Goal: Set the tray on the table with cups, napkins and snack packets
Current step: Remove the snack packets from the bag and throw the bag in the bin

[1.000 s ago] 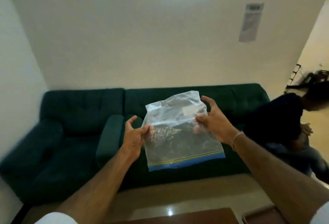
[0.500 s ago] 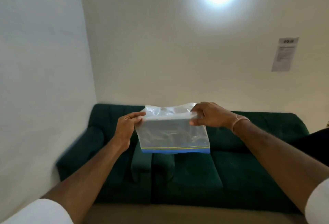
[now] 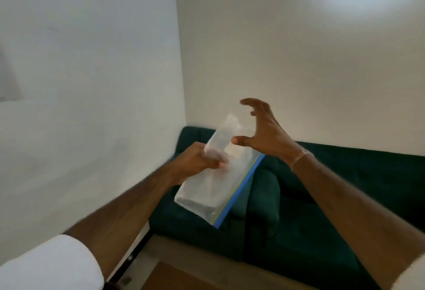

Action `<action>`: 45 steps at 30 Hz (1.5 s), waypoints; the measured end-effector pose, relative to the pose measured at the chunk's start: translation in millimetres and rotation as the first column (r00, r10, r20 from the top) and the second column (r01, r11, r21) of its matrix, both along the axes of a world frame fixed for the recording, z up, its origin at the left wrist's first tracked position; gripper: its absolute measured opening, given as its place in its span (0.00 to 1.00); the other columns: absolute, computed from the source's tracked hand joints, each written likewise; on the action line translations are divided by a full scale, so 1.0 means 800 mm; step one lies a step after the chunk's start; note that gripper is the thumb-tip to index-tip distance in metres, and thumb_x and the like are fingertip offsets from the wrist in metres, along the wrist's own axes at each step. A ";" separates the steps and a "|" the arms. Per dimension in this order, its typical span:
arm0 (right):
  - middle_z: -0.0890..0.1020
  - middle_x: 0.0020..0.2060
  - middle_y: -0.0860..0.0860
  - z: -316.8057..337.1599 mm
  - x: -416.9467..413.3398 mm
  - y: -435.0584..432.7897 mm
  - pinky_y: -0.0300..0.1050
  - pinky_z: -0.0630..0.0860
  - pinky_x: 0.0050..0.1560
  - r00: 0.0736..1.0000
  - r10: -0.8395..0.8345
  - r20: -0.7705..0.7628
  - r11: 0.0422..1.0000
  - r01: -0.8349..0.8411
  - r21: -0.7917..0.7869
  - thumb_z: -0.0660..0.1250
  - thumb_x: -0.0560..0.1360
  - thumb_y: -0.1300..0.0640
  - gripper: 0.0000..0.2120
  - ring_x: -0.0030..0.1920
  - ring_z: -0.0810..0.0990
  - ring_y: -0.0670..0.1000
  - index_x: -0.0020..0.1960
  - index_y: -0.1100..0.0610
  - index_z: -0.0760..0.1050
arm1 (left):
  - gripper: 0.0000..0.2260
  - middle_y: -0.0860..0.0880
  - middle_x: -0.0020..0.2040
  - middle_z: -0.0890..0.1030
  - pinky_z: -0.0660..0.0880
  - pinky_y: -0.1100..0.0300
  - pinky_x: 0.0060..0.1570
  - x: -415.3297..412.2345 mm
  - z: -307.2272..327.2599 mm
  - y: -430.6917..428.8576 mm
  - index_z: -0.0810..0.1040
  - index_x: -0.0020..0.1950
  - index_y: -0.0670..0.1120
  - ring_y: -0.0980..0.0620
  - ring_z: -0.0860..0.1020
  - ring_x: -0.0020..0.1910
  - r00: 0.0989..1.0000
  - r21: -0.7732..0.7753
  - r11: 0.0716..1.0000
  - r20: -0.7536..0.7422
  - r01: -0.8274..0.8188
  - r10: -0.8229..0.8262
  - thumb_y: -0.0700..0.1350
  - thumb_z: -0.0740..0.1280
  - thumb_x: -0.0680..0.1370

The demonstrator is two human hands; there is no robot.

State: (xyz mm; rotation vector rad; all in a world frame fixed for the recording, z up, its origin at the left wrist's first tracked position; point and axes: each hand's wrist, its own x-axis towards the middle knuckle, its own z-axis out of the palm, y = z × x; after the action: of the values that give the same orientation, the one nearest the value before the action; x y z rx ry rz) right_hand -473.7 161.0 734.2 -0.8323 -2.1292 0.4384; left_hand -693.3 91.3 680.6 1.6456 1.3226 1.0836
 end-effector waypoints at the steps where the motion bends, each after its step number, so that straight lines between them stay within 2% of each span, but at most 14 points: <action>1: 0.59 0.76 0.48 -0.015 -0.007 0.001 0.51 0.65 0.73 0.985 0.024 -0.171 0.983 -0.055 -0.178 0.84 0.60 0.46 0.53 0.74 0.64 0.51 0.76 0.44 0.57 | 0.12 0.39 0.53 0.85 0.80 0.49 0.55 -0.015 -0.005 -0.002 0.85 0.55 0.39 0.43 0.84 0.52 0.994 -0.018 1.000 0.108 -0.008 0.010 0.38 0.76 0.72; 5: 0.58 0.80 0.51 -0.093 -0.054 0.007 0.57 0.58 0.76 0.837 -0.003 -0.547 0.572 -0.447 -0.688 0.84 0.58 0.53 0.64 0.77 0.63 0.52 0.80 0.42 0.46 | 0.18 0.32 0.61 0.80 0.78 0.44 0.59 -0.068 -0.032 -0.004 0.80 0.62 0.35 0.35 0.81 0.59 0.902 -0.070 0.995 0.421 -0.073 0.096 0.36 0.75 0.73; 9: 0.83 0.62 0.59 -0.156 -0.133 0.006 0.53 0.82 0.56 0.765 0.223 -0.604 0.314 -0.643 -0.698 0.78 0.65 0.65 0.31 0.59 0.84 0.58 0.68 0.57 0.76 | 0.15 0.39 0.55 0.85 0.80 0.49 0.52 -0.129 -0.071 -0.012 0.83 0.59 0.39 0.41 0.84 0.54 0.836 -0.120 0.986 0.525 -0.114 0.160 0.36 0.76 0.72; 17: 0.87 0.43 0.58 -0.252 -0.347 0.015 0.48 0.84 0.40 0.843 0.174 -0.510 0.322 -0.538 -0.779 0.63 0.73 0.78 0.16 0.41 0.87 0.57 0.46 0.63 0.85 | 0.16 0.40 0.56 0.85 0.82 0.50 0.52 -0.327 -0.197 -0.055 0.85 0.56 0.41 0.42 0.83 0.55 0.725 -0.296 0.916 0.563 -0.272 0.397 0.29 0.70 0.71; 21: 0.86 0.56 0.59 -0.332 -0.485 0.013 0.46 0.83 0.44 0.895 0.183 -0.407 0.250 -0.442 -0.861 0.58 0.76 0.74 0.18 0.51 0.85 0.58 0.42 0.63 0.86 | 0.14 0.41 0.57 0.85 0.79 0.50 0.56 -0.457 -0.285 -0.079 0.88 0.46 0.41 0.42 0.82 0.58 0.609 -0.461 0.842 0.592 -0.280 0.527 0.36 0.62 0.74; 24: 0.84 0.59 0.57 -0.407 -0.582 0.014 0.50 0.81 0.53 0.938 0.216 -0.273 0.372 -0.337 -0.865 0.53 0.70 0.81 0.27 0.61 0.82 0.57 0.26 0.59 0.80 | 0.18 0.38 0.61 0.82 0.72 0.45 0.66 -0.538 -0.378 -0.101 0.86 0.39 0.36 0.38 0.77 0.66 0.550 -0.578 0.764 0.553 -0.288 0.626 0.44 0.59 0.72; 26: 0.85 0.56 0.56 -0.469 -0.648 0.009 0.46 0.78 0.59 0.950 0.299 -0.087 0.508 -0.236 -0.829 0.52 0.64 0.81 0.26 0.64 0.80 0.54 0.27 0.57 0.78 | 0.18 0.44 0.56 0.85 0.73 0.50 0.62 -0.584 -0.455 -0.111 0.87 0.40 0.42 0.45 0.80 0.61 0.655 -0.622 0.680 0.334 -0.388 0.678 0.52 0.64 0.75; 29: 0.85 0.55 0.54 -0.570 -0.735 -0.014 0.23 0.71 0.53 0.922 0.341 0.184 0.634 -0.081 -0.769 0.57 0.64 0.77 0.22 0.63 0.80 0.49 0.34 0.56 0.83 | 0.22 0.43 0.59 0.83 0.74 0.46 0.64 -0.624 -0.569 -0.121 0.83 0.58 0.43 0.46 0.80 0.58 0.714 -0.671 0.606 0.162 -0.427 0.681 0.56 0.73 0.71; 31: 0.84 0.59 0.54 -0.650 -0.783 -0.040 0.30 0.71 0.58 0.901 0.333 0.278 0.655 -0.009 -0.755 0.59 0.67 0.75 0.20 0.65 0.79 0.50 0.39 0.57 0.85 | 0.32 0.42 0.63 0.80 0.70 0.40 0.69 -0.642 -0.647 -0.126 0.79 0.64 0.41 0.40 0.76 0.64 0.687 -0.746 0.528 0.132 -0.406 0.715 0.58 0.76 0.65; 34: 0.83 0.60 0.56 -0.777 -0.834 -0.074 0.46 0.75 0.65 0.891 0.258 0.375 0.616 0.148 -0.774 0.60 0.71 0.73 0.18 0.63 0.80 0.57 0.47 0.60 0.85 | 0.14 0.34 0.60 0.80 0.74 0.41 0.64 -0.666 -0.759 -0.133 0.81 0.58 0.37 0.34 0.79 0.60 0.578 -0.836 0.376 0.089 -0.399 0.811 0.39 0.72 0.74; 37: 0.85 0.55 0.60 -0.889 -0.871 -0.095 0.51 0.75 0.67 0.916 0.121 0.382 0.454 0.292 -0.842 0.59 0.73 0.72 0.17 0.61 0.80 0.61 0.51 0.64 0.85 | 0.02 0.42 0.45 0.82 0.77 0.59 0.41 -0.690 -0.846 -0.140 0.77 0.48 0.43 0.47 0.81 0.43 0.517 -0.854 0.344 0.105 -0.392 0.850 0.38 0.65 0.79; 40: 0.83 0.58 0.64 -0.989 -0.901 -0.105 0.54 0.77 0.64 0.905 -0.086 0.417 0.243 0.425 -0.872 0.60 0.77 0.64 0.15 0.61 0.79 0.64 0.58 0.66 0.82 | 0.04 0.50 0.41 0.81 0.73 0.70 0.27 -0.712 -0.919 -0.144 0.74 0.52 0.45 0.62 0.80 0.32 0.638 -0.874 0.402 0.148 -0.273 0.756 0.39 0.67 0.79; 43: 0.80 0.61 0.64 -1.068 -0.923 -0.106 0.62 0.81 0.55 0.907 -0.193 0.376 -0.062 0.371 -0.927 0.60 0.81 0.59 0.17 0.59 0.81 0.65 0.66 0.65 0.75 | 0.29 0.48 0.63 0.75 0.77 0.66 0.46 -0.733 -0.987 -0.139 0.68 0.72 0.47 0.54 0.77 0.56 0.889 -0.831 0.463 -0.078 -0.308 0.451 0.47 0.76 0.73; 45: 0.79 0.61 0.65 -1.109 -0.933 -0.105 0.60 0.82 0.44 0.872 -0.378 0.312 -0.239 0.234 -0.942 0.58 0.82 0.62 0.16 0.55 0.82 0.65 0.68 0.65 0.72 | 0.37 0.45 0.71 0.67 0.72 0.51 0.65 -0.747 -1.032 -0.134 0.66 0.75 0.51 0.44 0.69 0.68 0.902 -0.768 0.479 -0.311 -0.424 0.300 0.55 0.78 0.70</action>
State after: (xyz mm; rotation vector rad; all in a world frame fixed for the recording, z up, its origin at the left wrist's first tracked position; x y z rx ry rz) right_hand -1220.1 76.9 -152.8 -2.0858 -0.8572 1.9451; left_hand -1291.1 -16.2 -144.9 0.7181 1.9394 0.3849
